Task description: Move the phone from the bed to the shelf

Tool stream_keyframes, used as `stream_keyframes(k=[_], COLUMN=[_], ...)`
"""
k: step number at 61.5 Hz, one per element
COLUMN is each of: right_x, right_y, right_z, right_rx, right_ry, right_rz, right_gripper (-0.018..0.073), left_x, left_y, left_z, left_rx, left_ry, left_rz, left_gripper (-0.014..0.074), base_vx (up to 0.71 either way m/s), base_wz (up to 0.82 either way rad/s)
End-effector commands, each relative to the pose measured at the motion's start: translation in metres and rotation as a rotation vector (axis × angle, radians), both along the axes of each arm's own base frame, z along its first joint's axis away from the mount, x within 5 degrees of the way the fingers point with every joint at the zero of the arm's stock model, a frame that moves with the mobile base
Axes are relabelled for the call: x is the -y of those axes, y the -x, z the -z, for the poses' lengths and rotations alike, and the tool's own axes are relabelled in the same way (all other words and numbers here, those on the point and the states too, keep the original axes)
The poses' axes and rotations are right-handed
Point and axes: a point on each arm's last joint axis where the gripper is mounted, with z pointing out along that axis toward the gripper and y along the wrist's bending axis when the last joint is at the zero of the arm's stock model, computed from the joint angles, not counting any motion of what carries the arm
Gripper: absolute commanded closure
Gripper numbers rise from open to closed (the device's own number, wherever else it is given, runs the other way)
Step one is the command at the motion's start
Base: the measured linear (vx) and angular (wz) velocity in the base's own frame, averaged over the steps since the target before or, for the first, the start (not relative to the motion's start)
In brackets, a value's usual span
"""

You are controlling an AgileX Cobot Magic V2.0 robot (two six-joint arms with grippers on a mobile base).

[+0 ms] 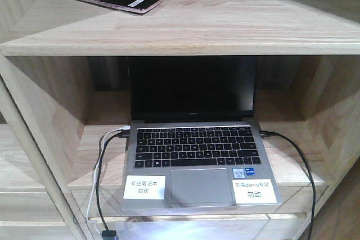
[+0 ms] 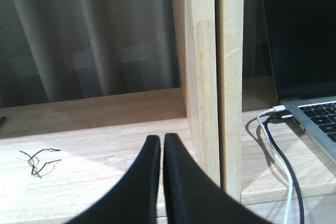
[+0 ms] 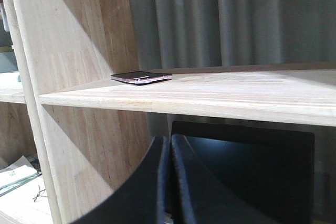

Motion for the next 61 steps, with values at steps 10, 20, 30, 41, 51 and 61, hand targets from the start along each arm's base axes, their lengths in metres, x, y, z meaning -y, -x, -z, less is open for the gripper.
stream_keyframes(k=[10, 20, 30, 41, 51, 61], right_x=[0.004, 0.006, 0.012, 0.02, 0.023, 0.03], right_y=[-0.001, -0.003, -0.006, -0.009, -0.01, -0.011], right_z=[-0.01, -0.008, -0.004, -0.002, 0.004, 0.012], right_rx=[0.044, 0.032, -0.021, -0.042, -0.071, -0.151], right_ry=[-0.017, 0.006, 0.005, 0.021, 0.103, 0.173], right_rz=[0.045, 0.079, 0.149, 0.244, 0.309, 0.44], right_gripper=[0.0565, 0.0565, 0.0565, 0.0565, 0.0565, 0.0565], left_x=[0.0, 0.0, 0.0, 0.0, 0.0, 0.0], left_y=[0.001, 0.001, 0.001, 0.001, 0.001, 0.001], left_z=[-0.015, -0.015, -0.015, -0.015, -0.015, -0.015], left_rx=[0.099, 0.099, 0.099, 0.099, 0.099, 0.099], left_ry=[0.016, 0.016, 0.016, 0.016, 0.016, 0.016], left_rz=[0.004, 0.004, 0.004, 0.004, 0.004, 0.004], left_gripper=[0.0595, 0.0595, 0.0595, 0.0595, 0.0595, 0.0595], base_vx=[0.0, 0.0, 0.0, 0.0, 0.0, 0.0], base_wz=[0.0, 0.0, 0.0, 0.0, 0.0, 0.0])
